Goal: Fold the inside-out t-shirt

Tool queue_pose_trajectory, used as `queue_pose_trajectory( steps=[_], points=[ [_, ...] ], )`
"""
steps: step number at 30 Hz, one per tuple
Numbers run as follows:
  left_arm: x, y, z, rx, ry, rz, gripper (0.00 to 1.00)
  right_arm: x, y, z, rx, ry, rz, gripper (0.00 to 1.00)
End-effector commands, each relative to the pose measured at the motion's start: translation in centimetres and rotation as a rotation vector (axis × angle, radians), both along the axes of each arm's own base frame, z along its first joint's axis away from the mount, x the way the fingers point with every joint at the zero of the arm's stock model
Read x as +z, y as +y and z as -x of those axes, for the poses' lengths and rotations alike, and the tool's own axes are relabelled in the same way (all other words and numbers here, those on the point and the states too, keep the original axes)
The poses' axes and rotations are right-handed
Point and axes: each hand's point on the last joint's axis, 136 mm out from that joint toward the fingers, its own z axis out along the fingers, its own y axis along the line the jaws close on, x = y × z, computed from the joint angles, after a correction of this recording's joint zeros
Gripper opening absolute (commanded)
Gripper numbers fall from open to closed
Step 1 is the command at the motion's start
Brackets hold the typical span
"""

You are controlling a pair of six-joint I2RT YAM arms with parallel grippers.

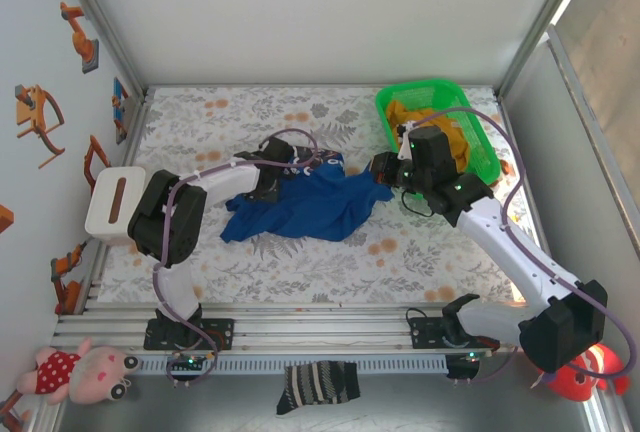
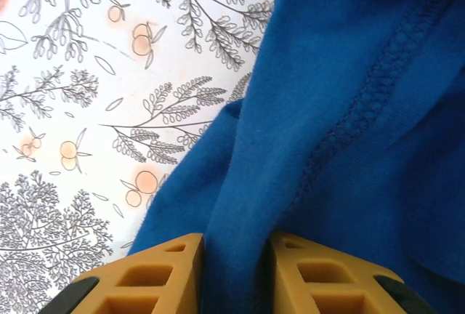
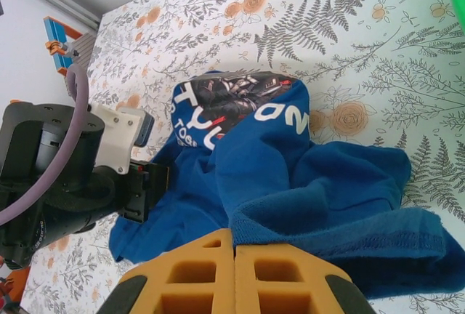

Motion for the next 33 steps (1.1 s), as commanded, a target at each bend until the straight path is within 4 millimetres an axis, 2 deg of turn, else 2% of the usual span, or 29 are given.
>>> queue_pose_trajectory(
  steps=[1,2,5,19,25,30,33],
  points=[
    [2.5,0.4,-1.0,0.008,-0.074,-0.022,0.34,0.7,-0.5,0.0,-0.020,-0.021,-0.002,0.00],
    [2.7,0.5,-1.1,0.009,-0.082,-0.027,0.40,0.7,-0.5,0.0,-0.018,-0.022,-0.003,0.00],
    [2.8,0.1,-1.4,-0.012,-0.084,-0.031,0.46,0.7,-0.4,0.0,-0.017,-0.021,-0.003,0.00],
    [1.5,-2.9,-1.5,-0.117,-0.074,-0.048,0.50,0.9,-0.5,0.0,-0.018,-0.024,-0.004,0.00],
    [0.3,-3.1,-2.0,-0.135,-0.051,-0.086,0.45,1.0,-0.6,0.0,-0.021,-0.023,-0.001,0.00],
    [-0.9,-1.9,-2.1,-0.113,-0.028,-0.140,0.40,1.3,-0.6,0.0,-0.022,-0.028,0.001,0.00],
    [-1.1,-0.6,-2.2,-0.073,-0.018,-0.163,0.29,1.3,-0.8,0.0,-0.026,-0.028,0.007,0.00]
  ],
)
